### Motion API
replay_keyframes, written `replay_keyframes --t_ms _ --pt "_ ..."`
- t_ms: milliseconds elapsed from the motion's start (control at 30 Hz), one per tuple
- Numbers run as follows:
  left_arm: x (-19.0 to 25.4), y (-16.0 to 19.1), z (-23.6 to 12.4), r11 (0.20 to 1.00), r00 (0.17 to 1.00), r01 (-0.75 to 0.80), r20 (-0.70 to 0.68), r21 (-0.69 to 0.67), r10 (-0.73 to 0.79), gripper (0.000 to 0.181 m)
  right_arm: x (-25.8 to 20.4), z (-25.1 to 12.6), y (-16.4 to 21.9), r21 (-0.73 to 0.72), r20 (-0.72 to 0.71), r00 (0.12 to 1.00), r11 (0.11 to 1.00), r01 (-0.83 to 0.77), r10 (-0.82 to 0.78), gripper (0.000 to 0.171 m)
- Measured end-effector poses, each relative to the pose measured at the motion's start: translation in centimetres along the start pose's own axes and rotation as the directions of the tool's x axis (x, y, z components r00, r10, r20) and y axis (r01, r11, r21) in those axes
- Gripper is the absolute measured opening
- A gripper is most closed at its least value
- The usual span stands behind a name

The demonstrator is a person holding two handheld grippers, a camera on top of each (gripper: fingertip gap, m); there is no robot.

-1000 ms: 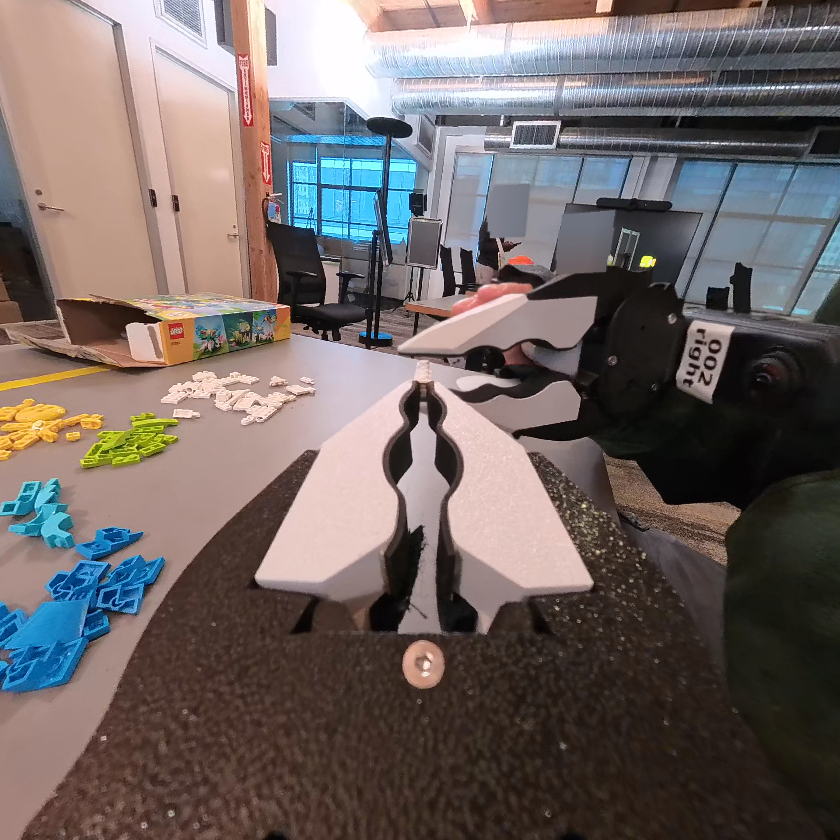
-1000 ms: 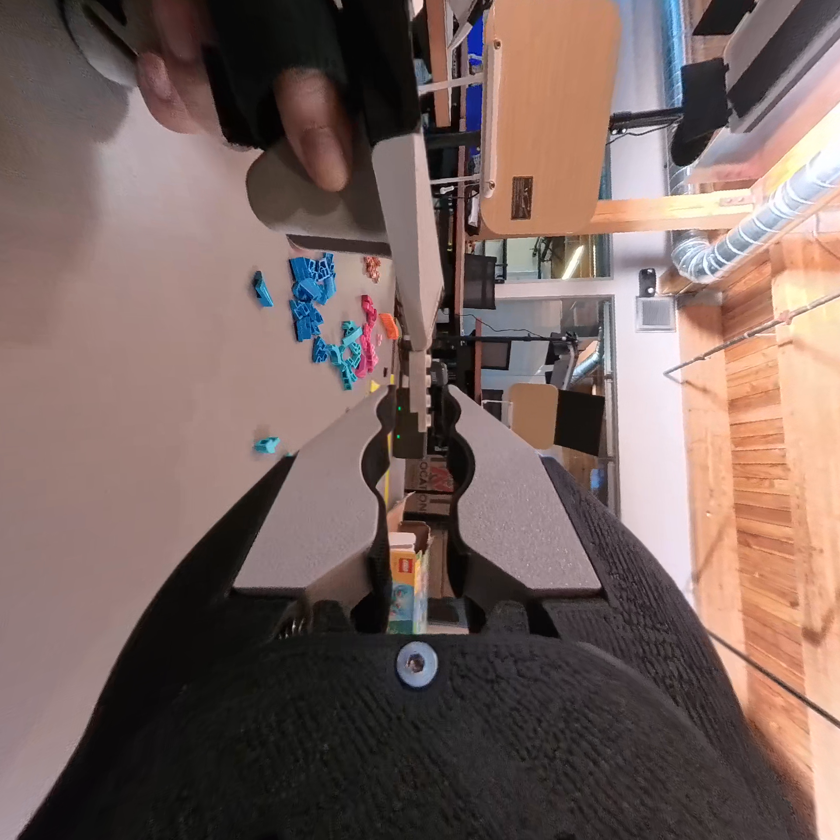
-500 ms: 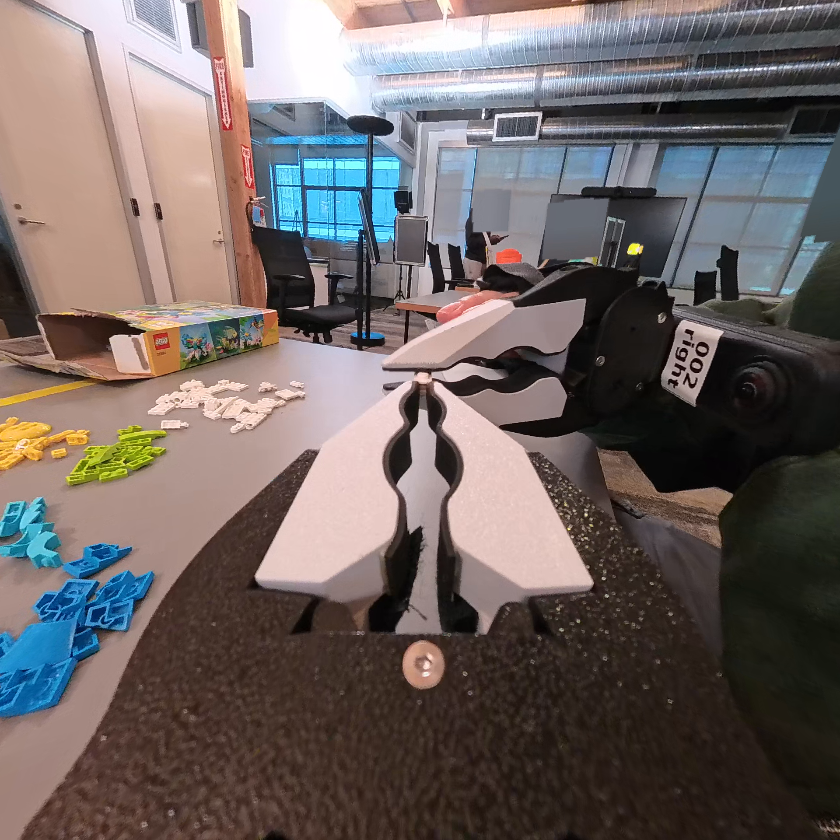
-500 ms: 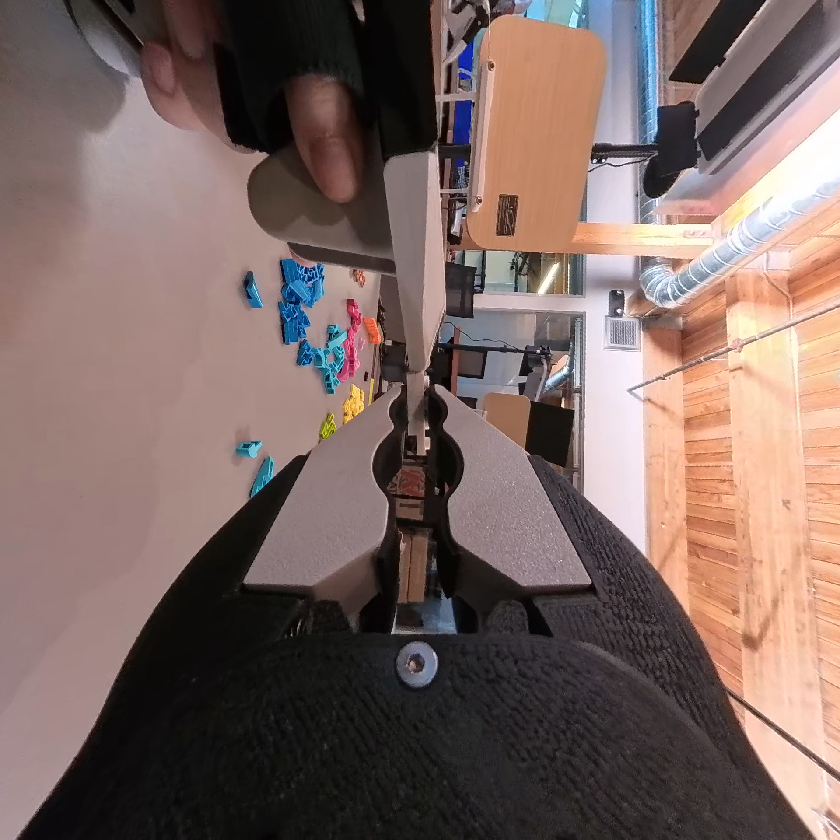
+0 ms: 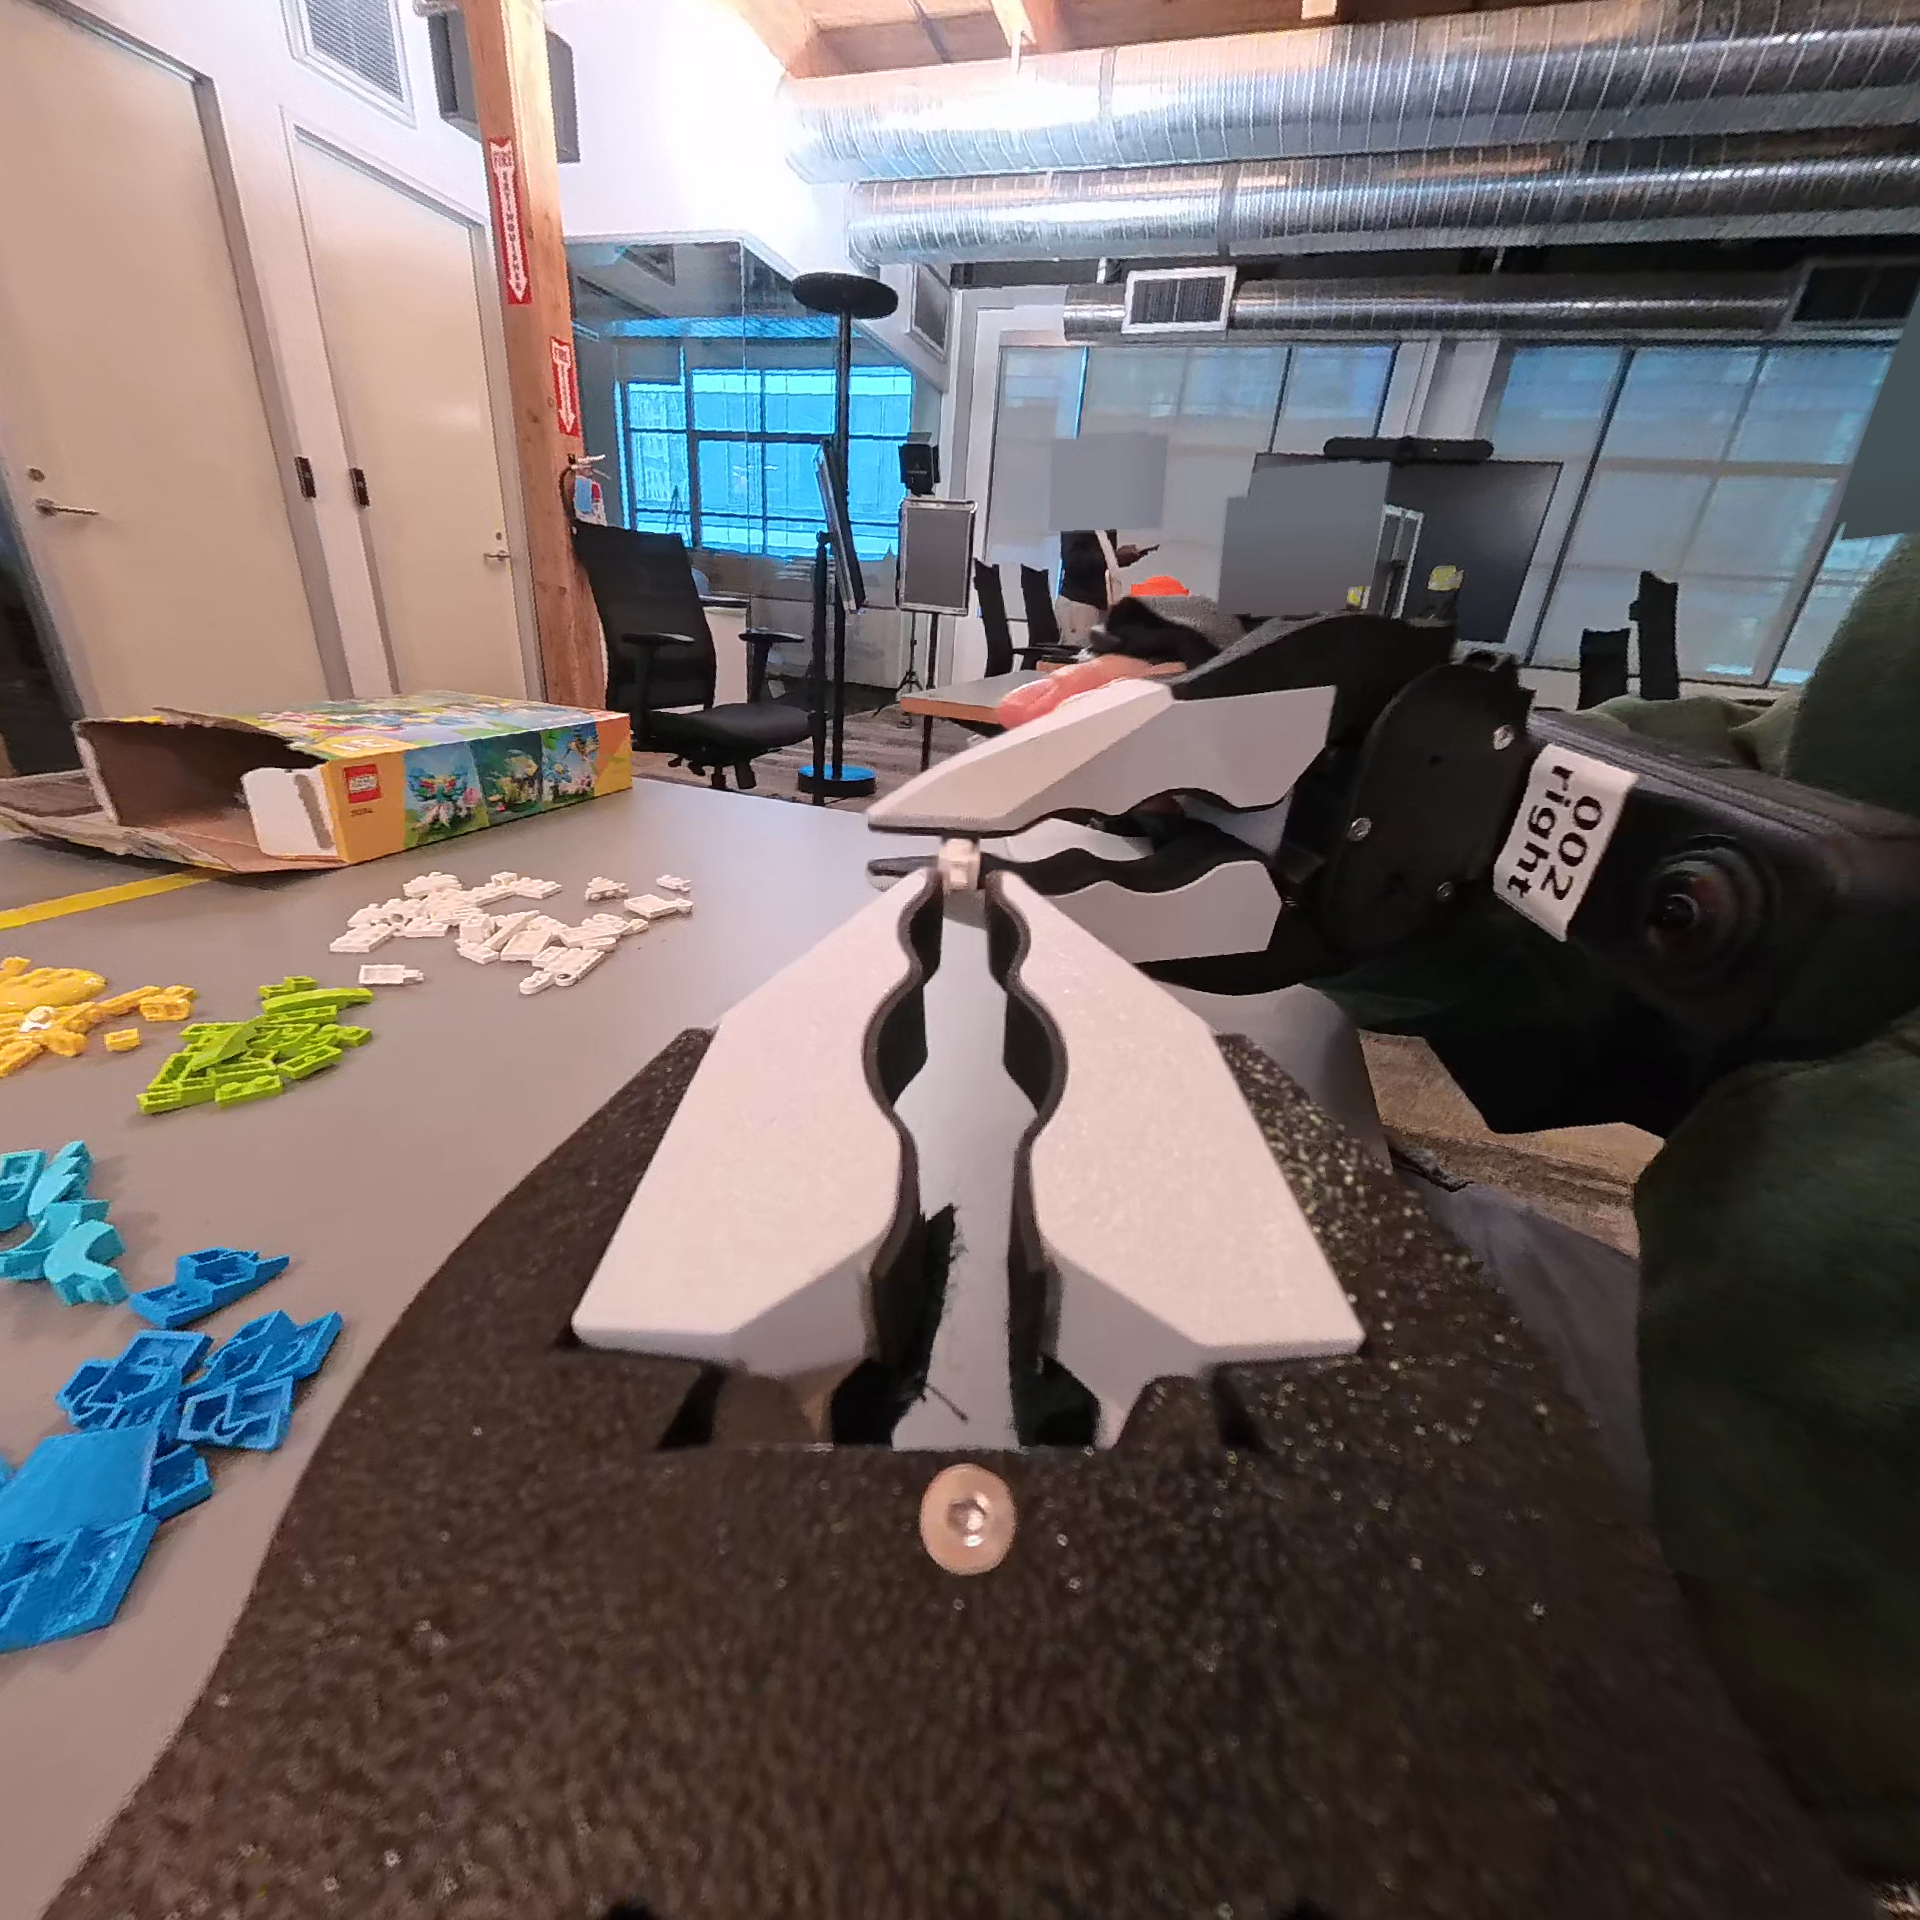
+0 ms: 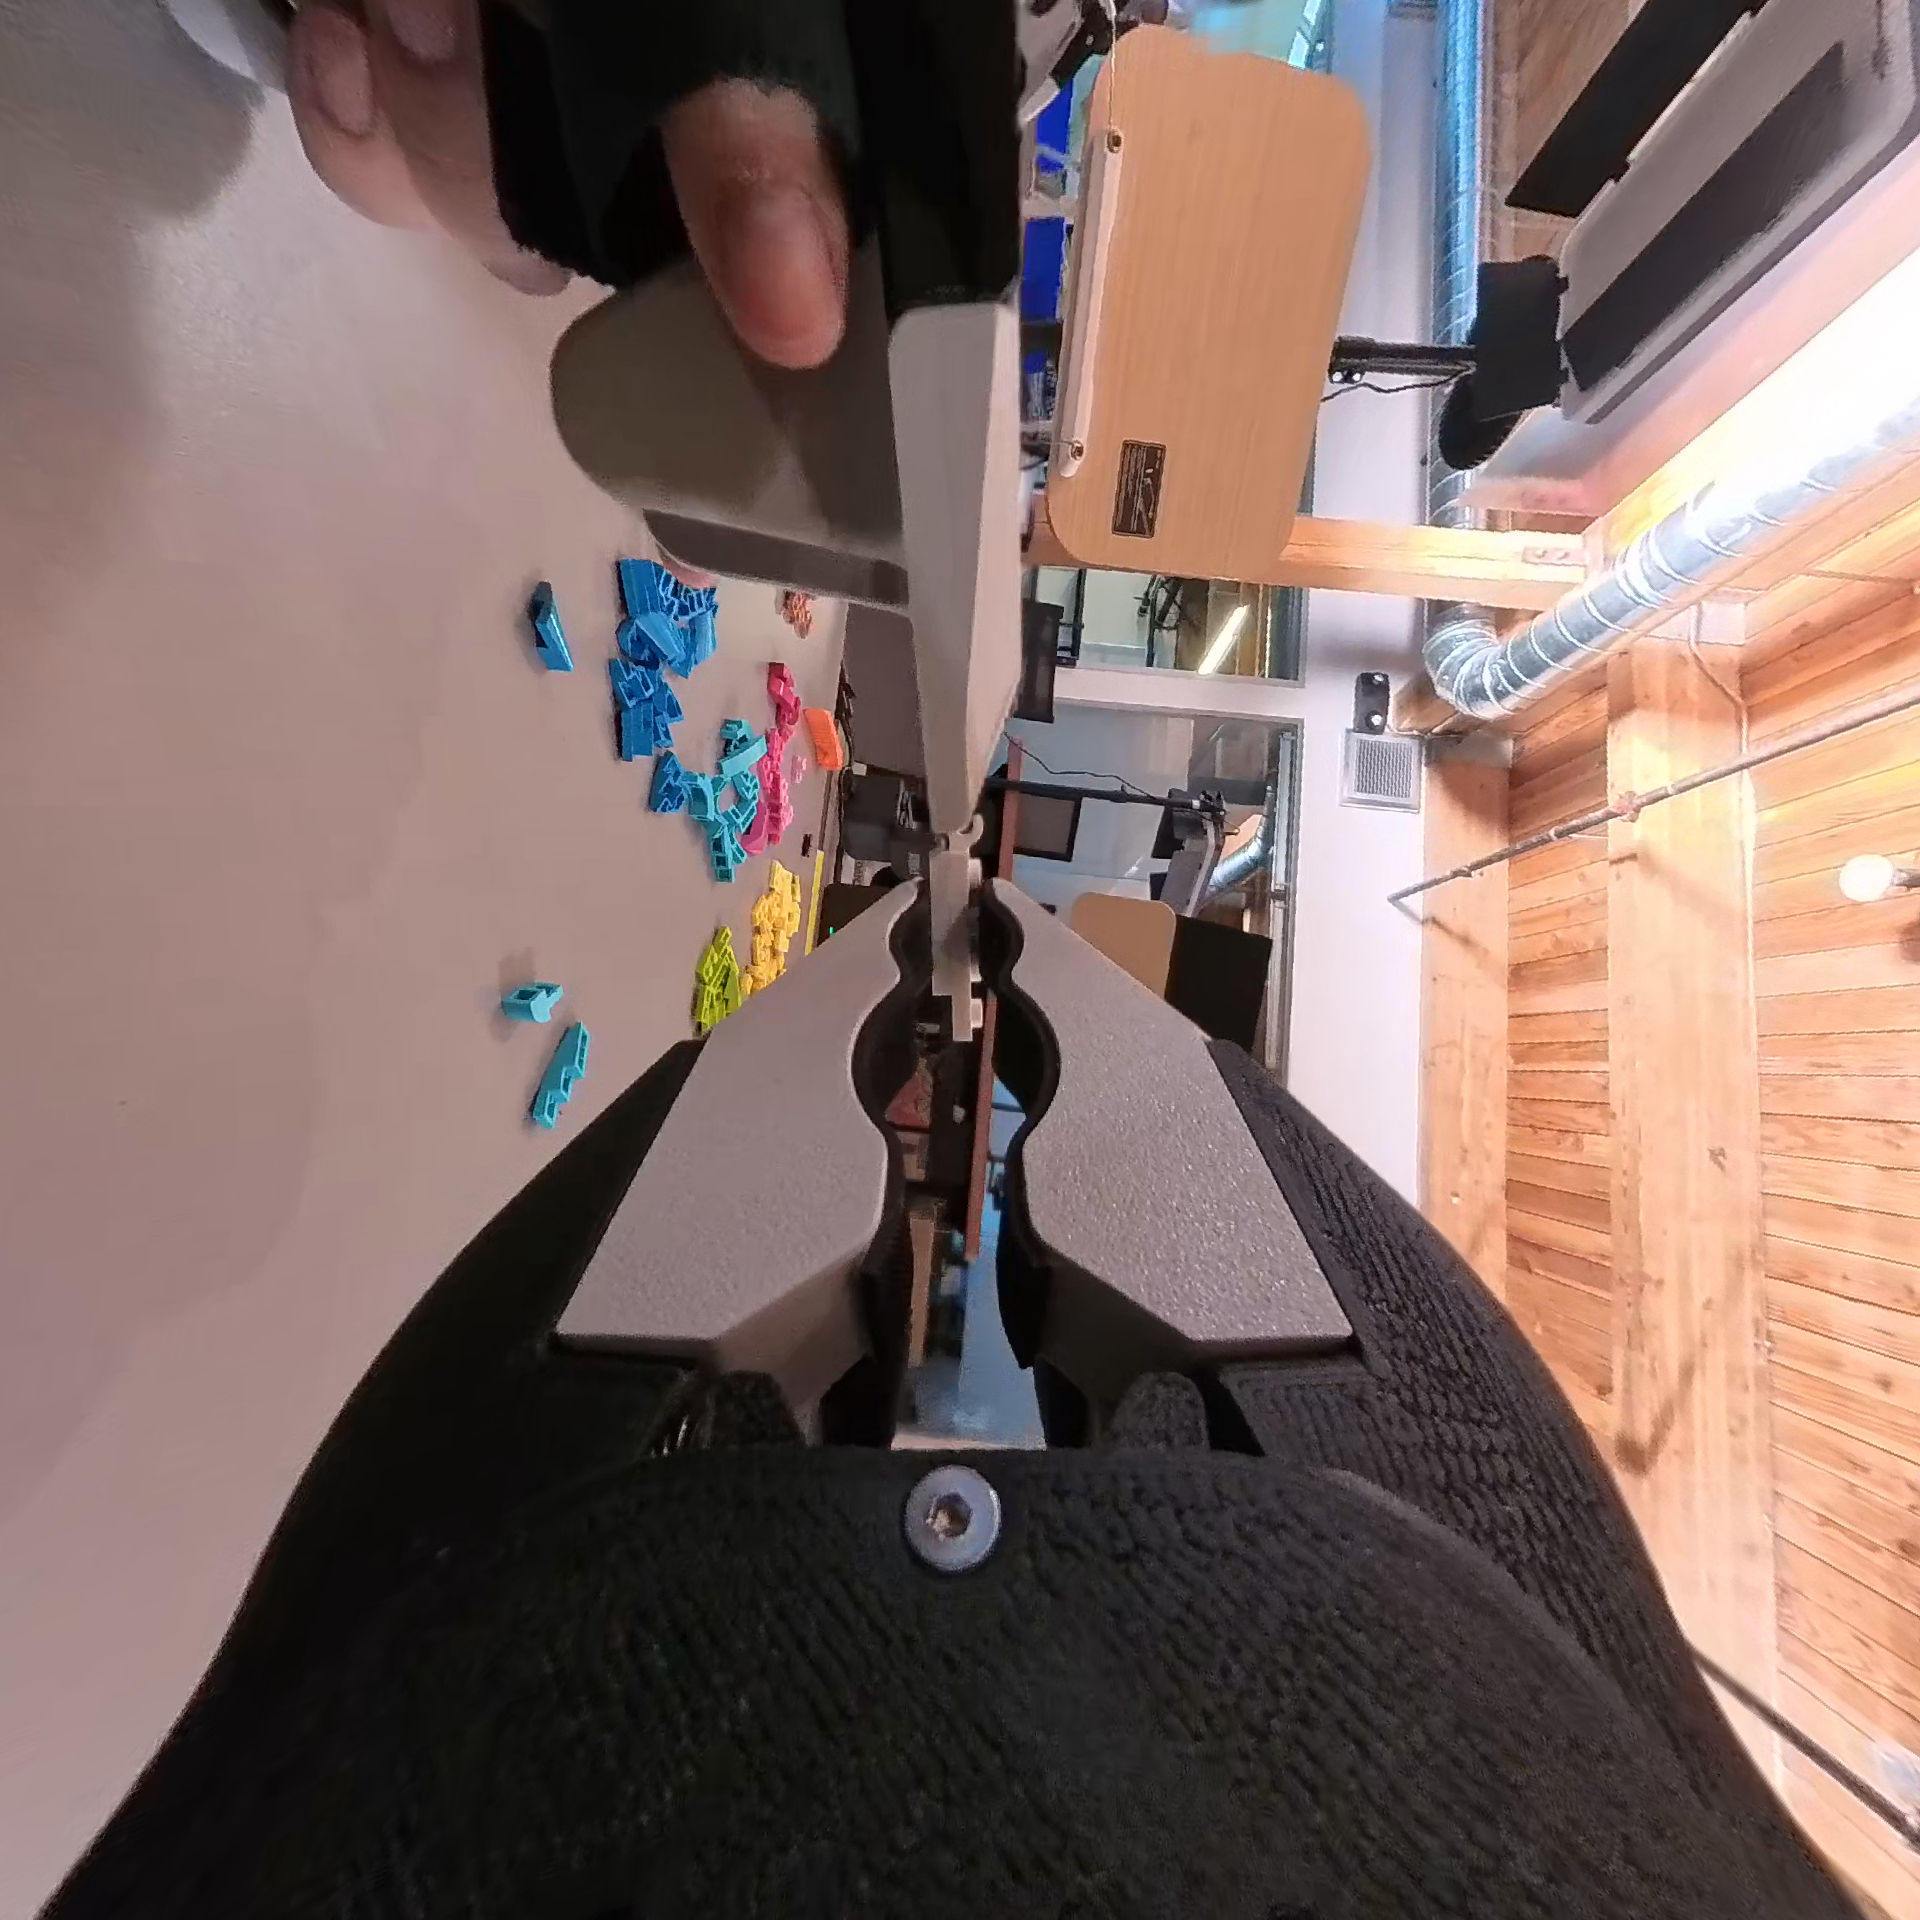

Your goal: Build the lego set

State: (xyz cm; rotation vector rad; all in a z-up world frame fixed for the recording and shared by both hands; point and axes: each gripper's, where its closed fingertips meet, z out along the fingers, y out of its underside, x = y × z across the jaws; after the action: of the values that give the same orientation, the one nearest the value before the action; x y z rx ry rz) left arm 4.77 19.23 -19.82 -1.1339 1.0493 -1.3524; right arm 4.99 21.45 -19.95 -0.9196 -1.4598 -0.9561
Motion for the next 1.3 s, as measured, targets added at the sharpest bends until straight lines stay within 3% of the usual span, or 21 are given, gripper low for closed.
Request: replay_keyframes --t_ms 700,900,1133,1300 --pt "0.0 0.4 0.1 0.999 0.999 0.03 -0.014 -0.029 -0.03 0.0 -0.5 -0.2 -0.9 0.053 0.012 1.0 0.999 -0.008 0.007 0.006" --pt "0.1 0.3 0.1 0.999 1.0 0.027 -0.016 -0.026 -0.027 0.0 -0.6 -0.2 -0.9 0.049 0.038 0.99 0.99 -0.135 0.133 0.006" --pt "-0.3 0.2 0.0 1.0 1.0 0.028 0.006 -0.014 -0.028 0.0 0.1 -0.8 0.2 0.03 0.01 0.985 0.984 -0.174 0.174 0.022" --pt "-0.1 0.2 0.0 0.999 1.0 0.028 -0.004 -0.017 -0.028 0.0 -0.3 -0.8 0.2 0.02 -0.002 0.998 0.997 -0.068 0.068 0.006"
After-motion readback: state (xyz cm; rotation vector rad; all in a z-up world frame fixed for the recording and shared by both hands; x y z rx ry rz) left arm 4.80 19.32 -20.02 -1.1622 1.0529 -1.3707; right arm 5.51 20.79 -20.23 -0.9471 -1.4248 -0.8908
